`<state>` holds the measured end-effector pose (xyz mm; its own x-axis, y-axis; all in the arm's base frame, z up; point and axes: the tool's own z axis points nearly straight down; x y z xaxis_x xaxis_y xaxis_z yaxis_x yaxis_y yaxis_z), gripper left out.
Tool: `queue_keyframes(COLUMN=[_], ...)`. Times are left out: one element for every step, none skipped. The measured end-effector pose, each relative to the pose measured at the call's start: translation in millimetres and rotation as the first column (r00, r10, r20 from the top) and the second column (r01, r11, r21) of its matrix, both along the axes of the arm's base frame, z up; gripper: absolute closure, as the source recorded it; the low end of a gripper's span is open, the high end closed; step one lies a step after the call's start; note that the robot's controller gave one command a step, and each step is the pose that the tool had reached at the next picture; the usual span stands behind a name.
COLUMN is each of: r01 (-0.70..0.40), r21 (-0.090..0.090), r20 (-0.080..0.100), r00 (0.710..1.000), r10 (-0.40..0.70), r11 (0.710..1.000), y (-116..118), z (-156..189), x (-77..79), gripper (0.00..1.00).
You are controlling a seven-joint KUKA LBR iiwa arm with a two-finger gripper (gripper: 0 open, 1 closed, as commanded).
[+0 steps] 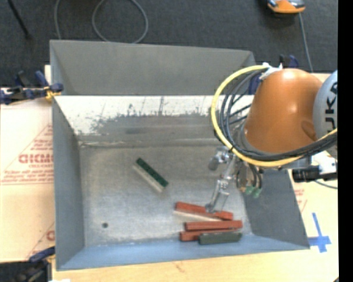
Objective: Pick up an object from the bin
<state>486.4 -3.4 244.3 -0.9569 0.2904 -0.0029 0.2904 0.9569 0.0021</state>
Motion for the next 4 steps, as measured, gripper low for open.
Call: queue_keyframes(r01=[-0.191, -0.113, -0.112, -0.193], r21=[-0.002, 0.001, -0.001, -0.007], r20=[-0.007, -0.004, 0.006, 0.008], r00=[0.982, 0.994, 0.994, 0.981], r10=[0.191, 0.113, 0.112, 0.193], r11=[0.982, 0.994, 0.994, 0.981], y=[-24.5, -44.2, -44.1, -78.6], z=[-142.8, -174.5, -172.1, 34.5], x=[20.5, 29.5, 31.9, 33.7], gripper=[0.0, 0.0, 1.0, 1.0])
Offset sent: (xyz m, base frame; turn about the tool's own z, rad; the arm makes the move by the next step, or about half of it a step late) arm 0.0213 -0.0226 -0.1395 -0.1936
